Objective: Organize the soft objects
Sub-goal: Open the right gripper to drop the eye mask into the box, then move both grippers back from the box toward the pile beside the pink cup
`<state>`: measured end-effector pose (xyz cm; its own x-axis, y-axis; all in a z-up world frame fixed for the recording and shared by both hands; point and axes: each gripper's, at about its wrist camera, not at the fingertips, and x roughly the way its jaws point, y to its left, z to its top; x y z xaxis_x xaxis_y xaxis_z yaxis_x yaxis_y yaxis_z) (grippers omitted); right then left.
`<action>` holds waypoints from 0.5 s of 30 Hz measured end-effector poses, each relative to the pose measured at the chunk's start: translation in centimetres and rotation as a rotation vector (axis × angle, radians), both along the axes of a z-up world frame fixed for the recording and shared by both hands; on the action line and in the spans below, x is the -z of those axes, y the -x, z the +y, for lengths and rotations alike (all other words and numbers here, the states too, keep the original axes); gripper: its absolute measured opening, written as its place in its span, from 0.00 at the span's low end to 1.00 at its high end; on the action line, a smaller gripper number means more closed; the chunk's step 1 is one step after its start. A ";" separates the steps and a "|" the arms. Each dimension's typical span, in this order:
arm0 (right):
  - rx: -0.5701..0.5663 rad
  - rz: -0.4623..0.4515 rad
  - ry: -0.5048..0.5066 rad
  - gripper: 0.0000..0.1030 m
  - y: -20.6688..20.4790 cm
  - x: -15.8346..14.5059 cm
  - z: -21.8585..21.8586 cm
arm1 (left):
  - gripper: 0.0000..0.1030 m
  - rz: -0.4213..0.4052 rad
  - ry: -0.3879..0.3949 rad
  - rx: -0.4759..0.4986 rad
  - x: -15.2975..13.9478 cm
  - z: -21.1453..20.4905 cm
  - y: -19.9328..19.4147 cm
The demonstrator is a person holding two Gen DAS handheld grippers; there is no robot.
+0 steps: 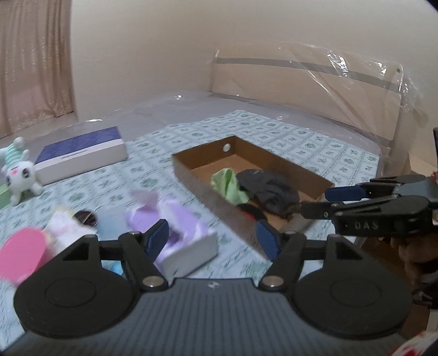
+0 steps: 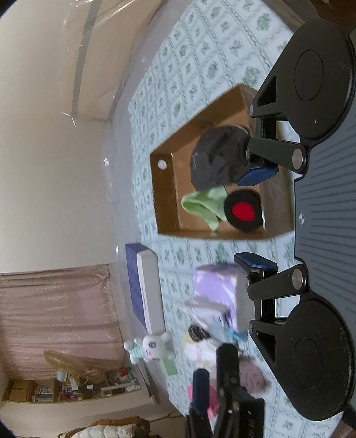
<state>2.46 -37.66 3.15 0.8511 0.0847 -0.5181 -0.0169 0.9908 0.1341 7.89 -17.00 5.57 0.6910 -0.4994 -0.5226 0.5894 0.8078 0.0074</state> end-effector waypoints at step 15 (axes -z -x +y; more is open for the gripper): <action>-0.132 0.028 -0.027 0.53 -0.1 0.0 7.8 | 0.66 0.008 0.020 -0.246 -0.6 13.0 4.6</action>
<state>2.57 -29.81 3.13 0.8170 0.2088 -0.5374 -0.1427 0.9763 0.1624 3.25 -3.96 6.21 0.7890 -0.3271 -0.5200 0.3750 0.9269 -0.0140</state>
